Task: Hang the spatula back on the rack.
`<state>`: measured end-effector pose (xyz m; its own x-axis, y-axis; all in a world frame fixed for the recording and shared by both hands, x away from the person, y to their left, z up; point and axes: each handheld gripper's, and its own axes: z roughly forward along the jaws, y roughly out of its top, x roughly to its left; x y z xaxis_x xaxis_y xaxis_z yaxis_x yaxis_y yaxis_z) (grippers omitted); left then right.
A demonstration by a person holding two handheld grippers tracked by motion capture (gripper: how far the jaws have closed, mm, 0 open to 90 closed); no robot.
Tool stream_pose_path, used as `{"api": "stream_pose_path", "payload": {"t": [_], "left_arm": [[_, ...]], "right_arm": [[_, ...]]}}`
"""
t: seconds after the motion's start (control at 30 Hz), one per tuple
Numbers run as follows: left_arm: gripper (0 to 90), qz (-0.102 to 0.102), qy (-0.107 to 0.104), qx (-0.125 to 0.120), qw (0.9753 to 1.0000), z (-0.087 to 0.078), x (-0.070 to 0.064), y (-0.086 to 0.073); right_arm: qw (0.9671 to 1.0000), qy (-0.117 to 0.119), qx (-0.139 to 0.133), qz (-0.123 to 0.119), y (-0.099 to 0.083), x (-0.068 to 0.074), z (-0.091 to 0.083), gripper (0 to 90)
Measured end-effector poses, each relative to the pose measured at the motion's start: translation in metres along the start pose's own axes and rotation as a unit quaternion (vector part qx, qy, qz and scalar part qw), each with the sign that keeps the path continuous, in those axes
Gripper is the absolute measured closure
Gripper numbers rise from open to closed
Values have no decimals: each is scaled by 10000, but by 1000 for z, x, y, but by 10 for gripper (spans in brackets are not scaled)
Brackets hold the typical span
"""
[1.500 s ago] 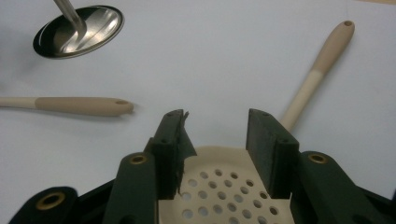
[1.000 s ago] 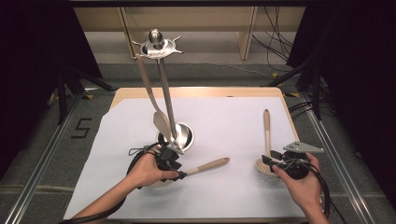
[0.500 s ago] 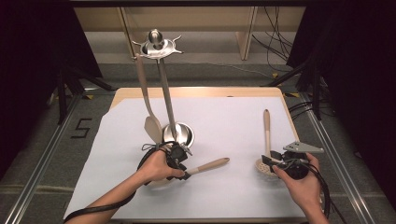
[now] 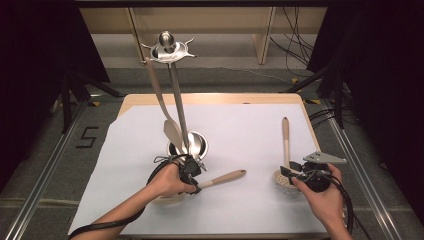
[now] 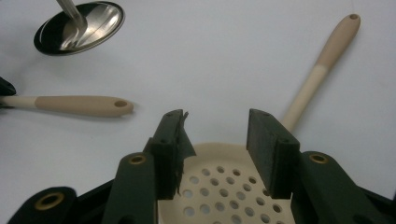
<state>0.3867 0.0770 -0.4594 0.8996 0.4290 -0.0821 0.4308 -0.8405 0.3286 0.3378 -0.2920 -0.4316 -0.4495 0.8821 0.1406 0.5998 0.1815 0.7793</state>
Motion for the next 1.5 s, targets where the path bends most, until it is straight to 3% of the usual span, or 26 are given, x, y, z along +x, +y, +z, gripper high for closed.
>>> {"api": "stream_pose_path", "payload": {"t": [0.1,0.27,0.37,0.43,0.5,0.6,0.63,0.7,0.87,1.07,1.2,1.5], "left_arm": [[695,-16,-75,22,10000,-2,-4,1],[680,53,-20,128,9999,3,-6,3],[669,302,178,170,9992,4,-7,7],[671,363,230,195,9989,4,-8,8],[672,481,266,264,9981,4,-10,9],[684,528,273,305,9978,5,-11,11],[692,389,182,323,9986,5,-14,10],[716,585,249,333,9974,5,-12,11],[747,635,258,337,9971,5,-12,11],[775,517,272,368,9976,6,-16,11],[779,471,369,338,9976,5,-18,10],[779,406,281,-232,9985,2,-12,-6]], "right_arm": [[10000,-2,-7,-1,0,0,0,573],[10000,-30,65,0,0,1,-1,573],[10000,-5,3,0,0,0,0,573],[10000,-4,2,-2,0,0,0,573],[10000,0,92,4,0,1,-1,573],[10000,-4,12,-8,0,0,0,573],[10000,0,4,-10,0,0,0,573],[9999,-19,121,-10,0,0,-2,572],[10000,7,98,-13,0,0,-1,572],[9999,-5,151,-24,0,0,-1,571],[9999,-20,122,-63,0,-1,-1,571],[9999,-23,107,-58,0,-1,-1,570]]}}
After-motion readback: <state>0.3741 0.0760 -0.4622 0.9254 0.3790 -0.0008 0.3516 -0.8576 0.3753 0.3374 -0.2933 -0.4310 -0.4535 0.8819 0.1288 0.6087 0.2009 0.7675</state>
